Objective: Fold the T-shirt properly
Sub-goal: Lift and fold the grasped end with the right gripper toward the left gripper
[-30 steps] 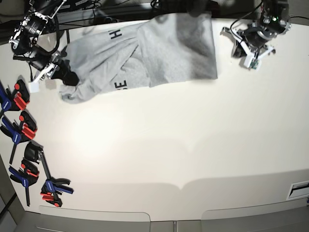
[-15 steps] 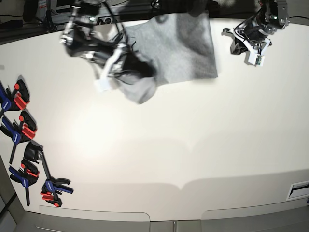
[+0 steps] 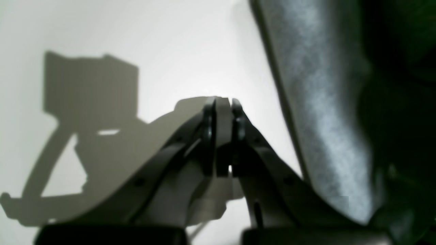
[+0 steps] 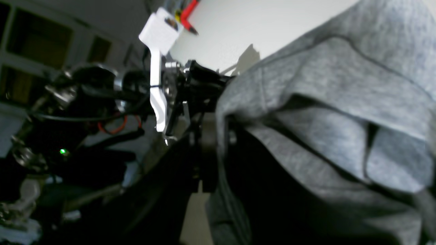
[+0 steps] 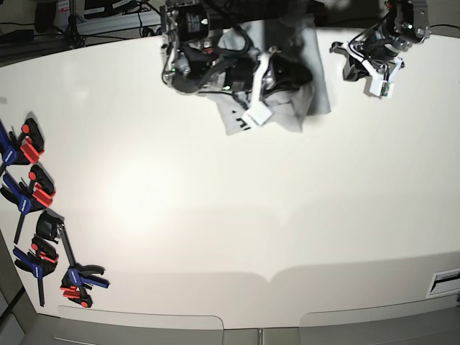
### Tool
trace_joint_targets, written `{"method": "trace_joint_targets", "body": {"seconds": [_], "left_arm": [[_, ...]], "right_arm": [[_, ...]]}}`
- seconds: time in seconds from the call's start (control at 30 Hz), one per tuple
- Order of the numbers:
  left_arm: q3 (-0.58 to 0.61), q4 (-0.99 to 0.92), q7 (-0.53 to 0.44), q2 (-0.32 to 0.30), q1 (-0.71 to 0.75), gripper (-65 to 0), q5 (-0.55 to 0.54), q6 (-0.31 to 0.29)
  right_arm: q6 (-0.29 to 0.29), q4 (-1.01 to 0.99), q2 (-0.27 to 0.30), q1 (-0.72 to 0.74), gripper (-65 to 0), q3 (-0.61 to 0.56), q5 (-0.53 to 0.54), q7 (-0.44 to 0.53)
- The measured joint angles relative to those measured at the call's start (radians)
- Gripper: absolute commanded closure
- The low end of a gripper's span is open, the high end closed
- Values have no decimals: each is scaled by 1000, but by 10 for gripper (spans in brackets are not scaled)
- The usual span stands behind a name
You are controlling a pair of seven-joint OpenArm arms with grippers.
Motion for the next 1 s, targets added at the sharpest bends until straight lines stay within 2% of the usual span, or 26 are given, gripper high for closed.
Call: {"method": "trace_joint_targets", "body": {"seconds": [0.1, 0.17, 0.23, 0.3, 0.47, 0.57, 0.67, 0.8, 0.87, 0.97, 1.0], "left_arm": [[0, 0, 0, 5, 0, 0, 0, 0], [0, 0, 0, 11, 0, 0, 0, 0], [0, 0, 0, 16, 0, 0, 0, 0], [0, 0, 0, 16, 0, 0, -10, 0], [0, 0, 0, 16, 0, 0, -19, 0], [-6, 14, 11, 16, 0, -35, -18, 0], [-39, 68, 45, 20, 1, -69, -3, -19], [-132, 215, 51, 18, 21, -86, -3, -23], [-169, 300, 51, 17, 39, -139, -55, -26], [-181, 391, 111, 16, 88, -229, -147, -94], [-171, 402, 134, 18, 99, -237, -177, -114]], "right_arm": [[0, 0, 0, 0, -10, -50, -2, 0], [0, 0, 0, 0, -135, -76, -1, 1], [0, 0, 2, 0, -209, -94, -2, 9], [0, 0, 2, 1, -213, -110, 11, 24], [0, 0, 2, 4, -212, -126, 263, 18], [0, 3, 2, 26, -212, -126, 318, 2], [0, 23, -1, 79, -212, -96, 273, -1], [0, 37, 0, 159, -212, 35, 151, 29], [0, 37, -1, 183, -212, 118, 63, 39], [-5, 37, 0, 210, -212, 216, -34, 48], [-31, 37, 6, 215, -212, 234, -55, 72]]}}
